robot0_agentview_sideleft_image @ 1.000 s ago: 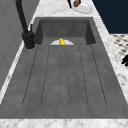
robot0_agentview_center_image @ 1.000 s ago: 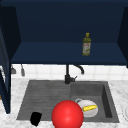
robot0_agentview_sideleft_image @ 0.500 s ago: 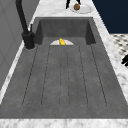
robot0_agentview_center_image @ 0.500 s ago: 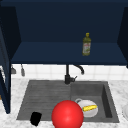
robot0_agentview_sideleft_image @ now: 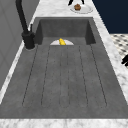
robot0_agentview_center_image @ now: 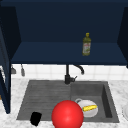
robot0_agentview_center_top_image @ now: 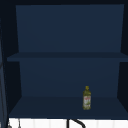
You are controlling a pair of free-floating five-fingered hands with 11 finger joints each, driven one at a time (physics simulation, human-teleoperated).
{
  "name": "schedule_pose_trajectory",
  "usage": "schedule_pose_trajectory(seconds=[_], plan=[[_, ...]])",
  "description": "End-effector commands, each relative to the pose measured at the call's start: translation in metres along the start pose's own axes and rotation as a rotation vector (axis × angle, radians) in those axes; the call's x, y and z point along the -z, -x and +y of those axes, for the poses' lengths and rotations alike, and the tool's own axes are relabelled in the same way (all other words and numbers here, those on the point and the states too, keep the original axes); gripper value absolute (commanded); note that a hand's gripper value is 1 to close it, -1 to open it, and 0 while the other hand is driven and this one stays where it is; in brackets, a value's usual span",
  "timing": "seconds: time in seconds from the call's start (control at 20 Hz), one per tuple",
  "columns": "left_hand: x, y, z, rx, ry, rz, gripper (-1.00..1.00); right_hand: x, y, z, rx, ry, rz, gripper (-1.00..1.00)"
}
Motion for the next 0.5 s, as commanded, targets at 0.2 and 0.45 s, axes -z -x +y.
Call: schedule_pose_trajectory(seconds=[0.2, 0.45], plan=[[0.000, 0.000, 0.000, 0.000, 0.000, 0.000, 0.00, -0.043, 0.004, 0.034, -0.117, -0.013, 0.090, -1.00], [0.000, 0.000, 0.000, 0.000, 0.000, 0.000, 0.00, -0.037, -0.007, 0.038, -0.231, -0.029, 0.172, -1.00]])
